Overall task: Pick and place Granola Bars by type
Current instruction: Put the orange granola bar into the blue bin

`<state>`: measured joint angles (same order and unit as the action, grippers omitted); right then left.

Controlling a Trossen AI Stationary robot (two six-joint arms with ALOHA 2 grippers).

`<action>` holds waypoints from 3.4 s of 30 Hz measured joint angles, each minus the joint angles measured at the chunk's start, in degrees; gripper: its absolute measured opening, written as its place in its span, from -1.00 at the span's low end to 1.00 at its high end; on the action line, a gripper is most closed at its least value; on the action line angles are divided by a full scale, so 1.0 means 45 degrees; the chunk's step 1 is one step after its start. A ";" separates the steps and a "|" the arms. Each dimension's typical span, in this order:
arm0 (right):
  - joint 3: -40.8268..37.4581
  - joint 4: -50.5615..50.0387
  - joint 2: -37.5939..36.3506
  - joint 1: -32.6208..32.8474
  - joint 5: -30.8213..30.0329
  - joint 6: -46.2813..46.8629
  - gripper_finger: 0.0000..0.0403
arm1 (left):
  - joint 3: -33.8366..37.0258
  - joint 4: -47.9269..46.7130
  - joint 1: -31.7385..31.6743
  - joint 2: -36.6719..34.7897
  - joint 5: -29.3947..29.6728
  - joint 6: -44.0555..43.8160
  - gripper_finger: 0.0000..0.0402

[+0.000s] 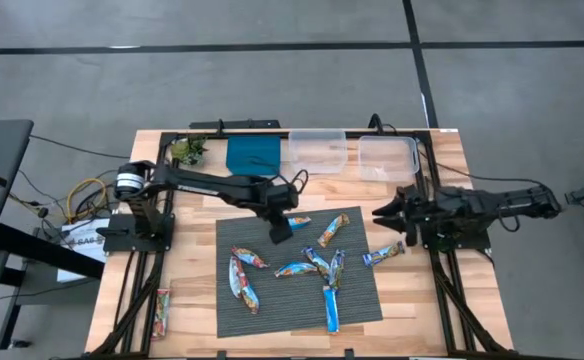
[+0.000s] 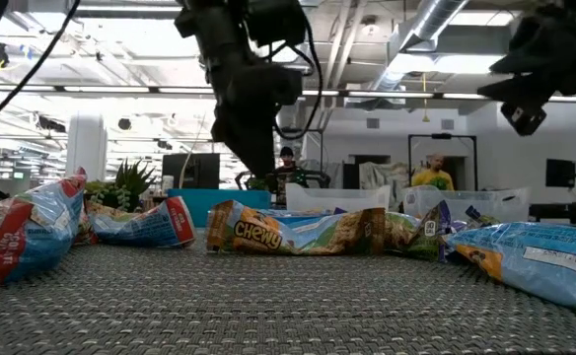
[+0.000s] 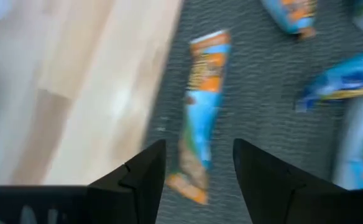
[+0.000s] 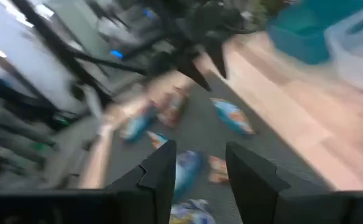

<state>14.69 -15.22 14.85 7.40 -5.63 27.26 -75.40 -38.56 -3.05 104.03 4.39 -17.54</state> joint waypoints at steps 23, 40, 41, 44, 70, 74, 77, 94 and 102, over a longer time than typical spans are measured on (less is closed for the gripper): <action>0.3965 -0.1933 0.6188 -0.0005 -0.0397 -0.0547 -0.37 | 0.0063 -0.0042 0.0131 0.1950 -0.0488 0.1092 -0.42; 0.3975 -0.1501 0.6208 -0.0599 -0.0206 0.1285 -0.37 | -0.3389 0.1258 -0.0805 0.1389 0.0261 0.0208 -0.93; 0.3975 -0.1415 0.6208 -0.0658 -0.0151 0.1275 -0.37 | -0.3768 0.1348 -0.1045 0.1383 0.0511 0.0235 -0.94; 0.3975 -0.1124 0.6208 -0.0828 -0.0064 0.1176 -0.37 | -0.4543 0.1340 -0.1849 0.1360 0.1132 0.0246 -0.91; 0.4626 -0.1862 0.6208 -0.2346 -0.0075 -0.0077 -0.37 | -0.1855 -0.4566 -0.6376 0.1200 0.2808 0.0339 -0.88; 0.4626 -0.1866 0.6208 -0.2346 -0.0072 -0.0072 -0.37 | -0.1855 -0.4242 -0.6300 0.1185 0.3321 0.0702 -0.82; 0.4626 -0.1862 0.6208 -0.2346 -0.0071 -0.0072 -0.37 | -0.1855 -0.4160 -0.6295 0.1185 0.3152 0.0771 -0.79; 0.4626 -0.1857 0.6208 -0.2346 -0.0071 -0.0076 -0.37 | -0.1855 -0.3750 -0.6402 0.1185 0.1058 0.1854 -0.60; 0.4626 -0.1857 0.6208 -0.2346 -0.0052 -0.0077 -0.37 | -0.1855 -0.3772 -0.6404 0.1185 0.1425 0.1258 -0.16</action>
<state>35.51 -23.57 42.78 -3.16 -5.87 26.92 -83.74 -55.54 -31.87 109.36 10.80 -11.88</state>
